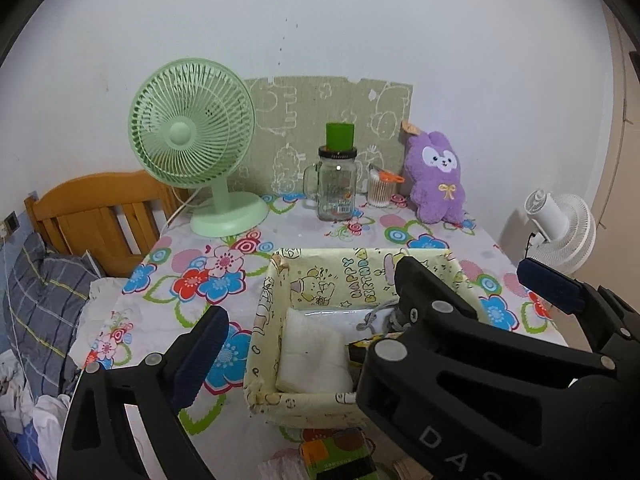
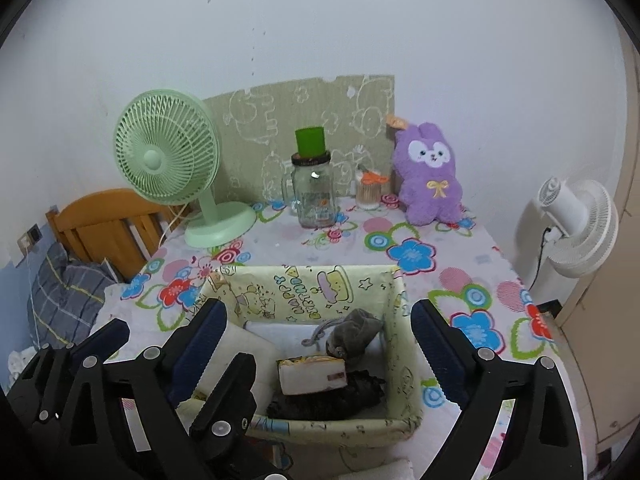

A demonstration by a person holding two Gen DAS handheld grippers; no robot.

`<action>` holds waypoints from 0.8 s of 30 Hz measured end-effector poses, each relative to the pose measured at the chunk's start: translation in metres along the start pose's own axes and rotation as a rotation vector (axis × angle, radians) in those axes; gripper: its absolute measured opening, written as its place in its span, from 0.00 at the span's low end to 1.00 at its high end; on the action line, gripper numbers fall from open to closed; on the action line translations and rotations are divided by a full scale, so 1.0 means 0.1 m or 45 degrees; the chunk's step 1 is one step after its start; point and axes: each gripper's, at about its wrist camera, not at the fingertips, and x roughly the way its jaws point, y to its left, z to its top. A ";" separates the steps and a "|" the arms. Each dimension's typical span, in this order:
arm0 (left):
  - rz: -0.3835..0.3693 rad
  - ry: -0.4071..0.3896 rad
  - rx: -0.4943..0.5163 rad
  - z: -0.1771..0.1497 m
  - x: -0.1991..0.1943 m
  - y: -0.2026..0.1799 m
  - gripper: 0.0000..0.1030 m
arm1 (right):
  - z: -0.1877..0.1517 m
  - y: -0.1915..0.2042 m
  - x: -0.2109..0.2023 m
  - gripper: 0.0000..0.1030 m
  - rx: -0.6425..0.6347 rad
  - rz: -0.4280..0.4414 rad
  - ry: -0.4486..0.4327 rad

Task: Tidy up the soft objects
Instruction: 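Withdraw both tools from the box back toward the remaining items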

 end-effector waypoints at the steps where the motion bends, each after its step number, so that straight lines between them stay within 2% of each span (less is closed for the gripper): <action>1: -0.001 -0.006 0.001 0.00 -0.02 0.00 0.95 | 0.00 0.00 -0.04 0.93 0.004 -0.004 -0.009; 24: -0.032 -0.115 0.028 -0.21 -0.68 -0.13 0.96 | -0.20 -0.03 -0.81 0.93 0.006 -0.037 -0.117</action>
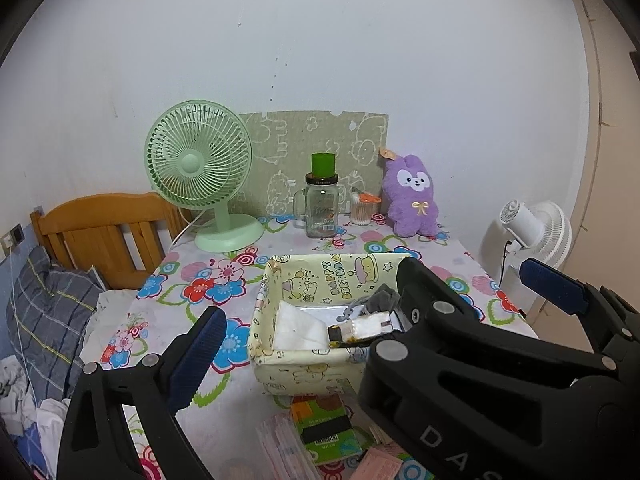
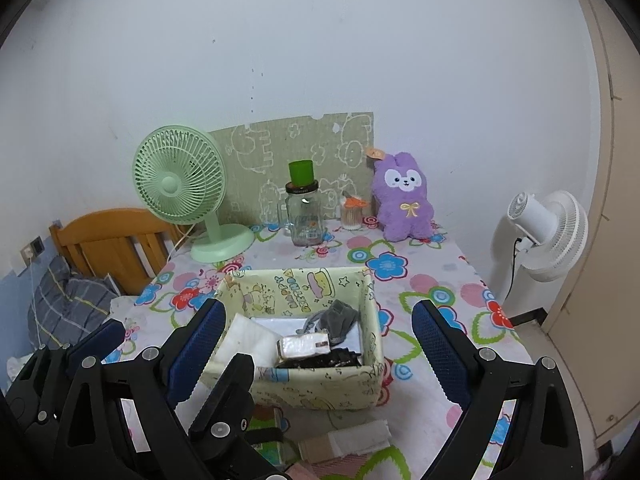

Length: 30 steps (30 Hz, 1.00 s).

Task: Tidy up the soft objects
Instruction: 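Withdraw both tools from the box back toward the remaining items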

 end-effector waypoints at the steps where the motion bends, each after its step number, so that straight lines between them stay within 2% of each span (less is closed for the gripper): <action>1: 0.000 -0.003 -0.001 -0.01 -0.02 0.00 0.96 | -0.01 0.00 -0.02 0.93 -0.001 0.000 -0.003; 15: -0.008 -0.024 -0.003 -0.19 -0.23 -0.02 0.96 | -0.19 0.01 -0.24 0.93 -0.007 -0.004 -0.024; 30: -0.022 0.003 0.011 -0.44 -0.27 -0.05 0.97 | -0.46 -0.01 -0.31 0.93 0.005 -0.018 -0.001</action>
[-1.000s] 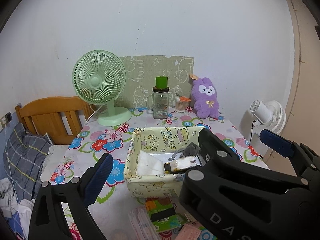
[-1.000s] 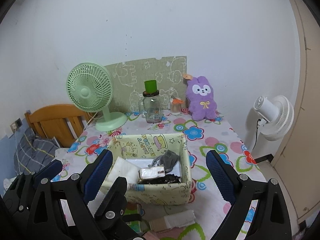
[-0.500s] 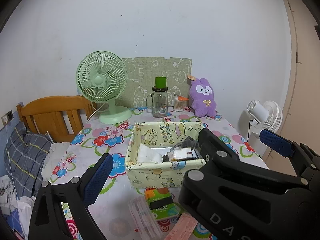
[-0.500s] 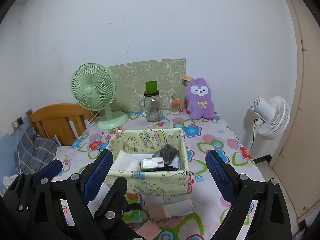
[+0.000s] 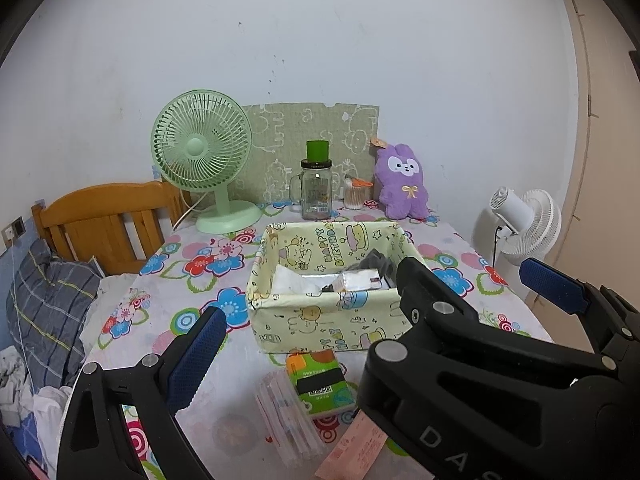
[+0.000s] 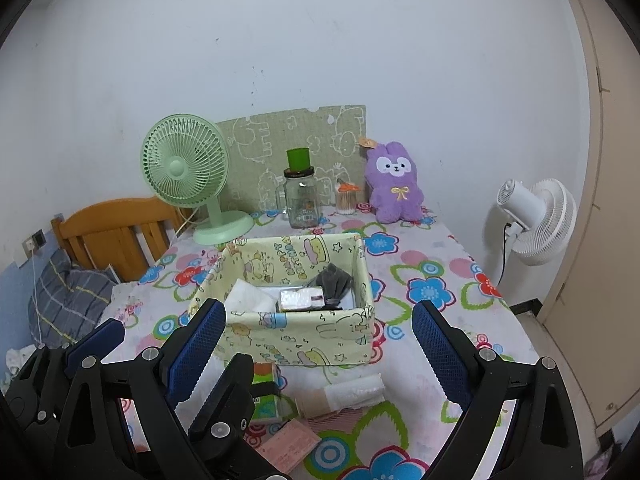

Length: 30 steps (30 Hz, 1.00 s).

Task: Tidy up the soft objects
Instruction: 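Withdraw both tools from the box back toward the remaining items, then grasp the clear straw pack with the left tool while the right tool grasps the green tissue pack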

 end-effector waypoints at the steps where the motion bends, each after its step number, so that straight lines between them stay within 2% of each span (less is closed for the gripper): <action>1: -0.009 0.008 0.003 -0.02 0.01 0.00 0.97 | -0.02 0.00 0.00 0.93 0.002 0.001 0.004; 16: -0.023 0.105 0.004 -0.33 0.21 0.06 0.95 | -0.35 0.04 0.21 0.93 0.004 0.017 0.112; 30: -0.012 0.208 -0.006 -0.61 0.43 0.15 0.89 | -0.62 0.05 0.45 0.93 0.017 0.017 0.194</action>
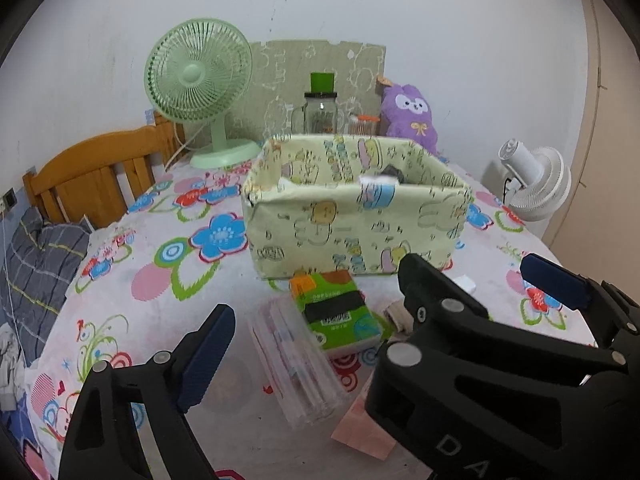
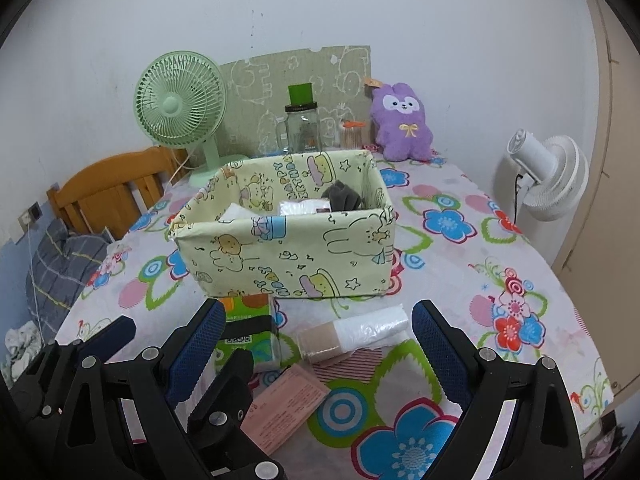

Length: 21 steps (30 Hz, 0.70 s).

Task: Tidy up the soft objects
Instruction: 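Grasp the clear straw pack with the left tool while the right tool grasps the green tissue pack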

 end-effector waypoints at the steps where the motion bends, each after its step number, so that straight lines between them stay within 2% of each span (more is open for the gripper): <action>1: -0.004 0.017 0.001 -0.03 0.03 0.01 0.89 | -0.02 0.00 0.03 0.93 0.004 -0.002 0.009; 8: 0.023 0.096 -0.021 -0.13 0.20 0.09 0.80 | -0.17 0.03 0.23 0.93 -0.004 0.004 0.092; 13: 0.037 0.182 -0.075 -0.17 0.37 0.17 0.67 | -0.19 0.04 0.31 0.93 -0.007 0.003 0.119; 21: 0.047 0.244 -0.091 -0.24 0.48 0.22 0.47 | -0.23 0.07 0.42 0.93 -0.018 0.001 0.159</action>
